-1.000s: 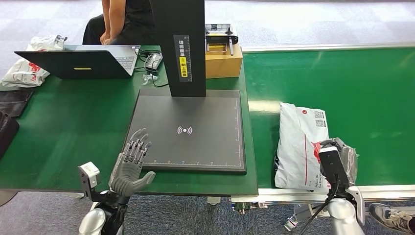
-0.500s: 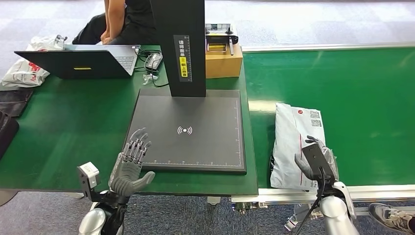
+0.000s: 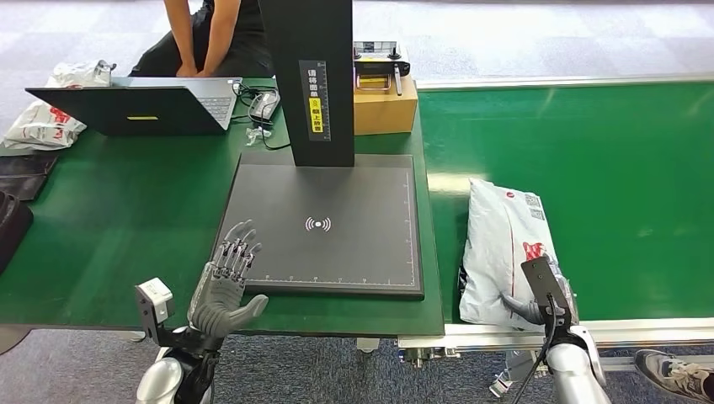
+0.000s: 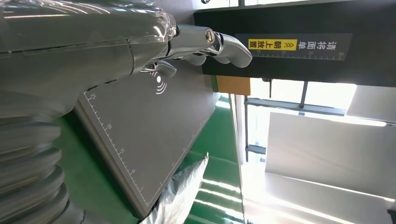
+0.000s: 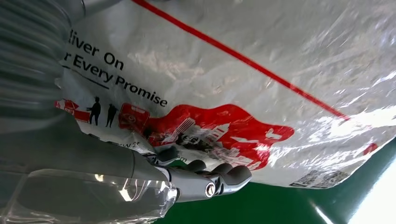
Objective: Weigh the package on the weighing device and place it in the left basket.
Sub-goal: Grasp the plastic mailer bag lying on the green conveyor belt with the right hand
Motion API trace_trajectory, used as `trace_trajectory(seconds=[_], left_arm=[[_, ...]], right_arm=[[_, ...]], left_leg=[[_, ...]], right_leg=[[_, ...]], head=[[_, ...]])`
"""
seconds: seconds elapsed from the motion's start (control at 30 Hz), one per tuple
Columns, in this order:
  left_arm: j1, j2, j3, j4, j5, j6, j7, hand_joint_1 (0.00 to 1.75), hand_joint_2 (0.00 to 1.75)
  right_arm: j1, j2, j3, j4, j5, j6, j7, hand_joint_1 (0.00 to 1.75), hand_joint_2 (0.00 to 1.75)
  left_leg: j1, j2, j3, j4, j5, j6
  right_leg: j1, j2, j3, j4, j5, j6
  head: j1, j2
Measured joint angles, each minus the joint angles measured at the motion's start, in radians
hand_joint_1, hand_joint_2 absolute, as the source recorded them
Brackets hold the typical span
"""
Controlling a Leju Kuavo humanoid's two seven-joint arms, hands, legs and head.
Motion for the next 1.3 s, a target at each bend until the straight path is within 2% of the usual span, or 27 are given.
trace_trajectory(seconds=[0.17, 0.4, 0.53, 0.83, 1.3], left_arm=[[-0.002, 0.0, 0.0, 0.0, 0.0, -0.002, 0.007, 0.0, 1.75], [-0.027, 0.0, -0.003, 0.014, 0.001, -0.012, 0.014, 0.0, 1.75], [-0.029, 0.0, -0.004, 0.02, 0.007, -0.009, 0.007, 0.0, 1.75], [-0.017, 0.004, -0.003, 0.022, 0.014, 0.002, 0.002, 0.0, 1.75], [-0.008, 0.005, -0.001, 0.022, 0.017, 0.008, 0.002, 0.0, 1.75]], right_arm=[[-0.046, -0.013, -0.028, 0.093, -0.004, 0.018, 0.012, 0.0, 1.75], [-0.13, -0.049, -0.06, 0.237, -0.074, 0.208, 0.025, 0.0, 1.75], [-0.181, -0.077, -0.069, 0.322, -0.108, 0.277, 0.01, 1.71, 1.75], [-0.234, -0.112, -0.069, 0.423, -0.139, 0.317, -0.026, 1.75, 1.75], [-0.22, -0.111, -0.042, 0.399, -0.144, 0.284, -0.043, 1.75, 1.75]], left_leg=[[0.0, 0.0, 0.0, 0.0, 0.0, 0.0], [0.0, 0.002, 0.006, 0.0, -0.001, 0.001], [0.001, 0.004, 0.011, 0.0, -0.002, 0.003], [0.001, 0.004, 0.013, 0.001, 0.0, 0.008], [0.001, 0.002, 0.012, 0.001, -0.001, 0.008]], right_leg=[[0.0, 0.0, 0.0, 0.0, 0.0, 0.0], [0.0, 0.002, 0.006, -0.001, 0.0, 0.001], [0.001, 0.003, 0.012, -0.004, 0.0, 0.002], [0.003, 0.003, 0.018, -0.009, 0.005, 0.01], [0.002, 0.002, 0.017, -0.009, 0.004, 0.009]], head=[[0.0, 0.0], [0.0, 0.0], [0.0, 0.0], [0.0, 0.0], [0.0, 0.0]])
